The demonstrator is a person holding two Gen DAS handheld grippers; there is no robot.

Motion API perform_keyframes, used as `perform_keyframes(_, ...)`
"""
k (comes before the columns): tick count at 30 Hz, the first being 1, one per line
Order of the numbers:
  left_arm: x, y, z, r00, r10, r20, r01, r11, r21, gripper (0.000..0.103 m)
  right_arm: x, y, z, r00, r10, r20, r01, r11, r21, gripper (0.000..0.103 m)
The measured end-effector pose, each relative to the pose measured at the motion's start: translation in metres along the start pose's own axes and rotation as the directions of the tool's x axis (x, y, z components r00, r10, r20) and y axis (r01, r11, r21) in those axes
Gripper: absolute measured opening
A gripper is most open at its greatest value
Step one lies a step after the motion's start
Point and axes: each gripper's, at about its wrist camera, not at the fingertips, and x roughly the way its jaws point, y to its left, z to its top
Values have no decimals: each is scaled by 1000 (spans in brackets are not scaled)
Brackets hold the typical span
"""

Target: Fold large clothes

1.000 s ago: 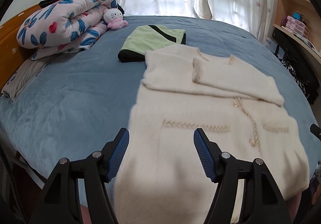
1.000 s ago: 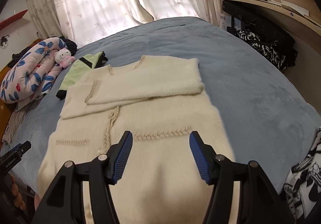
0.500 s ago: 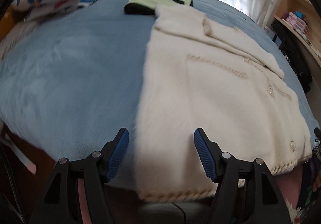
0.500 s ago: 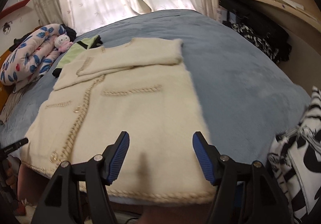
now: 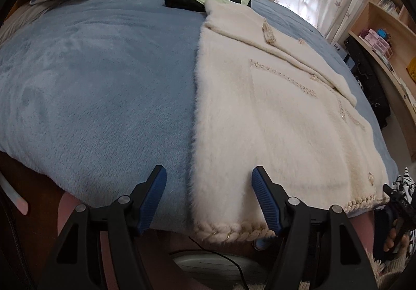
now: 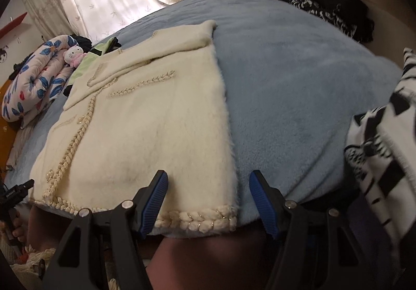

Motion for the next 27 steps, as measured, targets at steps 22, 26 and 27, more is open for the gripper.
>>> perform_keyframes(22, 15, -25, -10, 995, -73, -74, 81, 992, 100, 54, 17, 10, -6, 995, 88, -51, -88, 996, -4, 34)
perform_keyframes(26, 16, -41, -4, 991, -67, -120, 83, 988, 129, 22, 17, 19, -4, 998, 38, -58, -40, 998, -42, 27)
perform_keyframes(27, 15, -47, -1, 990, -46, -131, 66, 987, 144, 21, 15, 23, -3, 998, 26, -55, -29, 998, -57, 25)
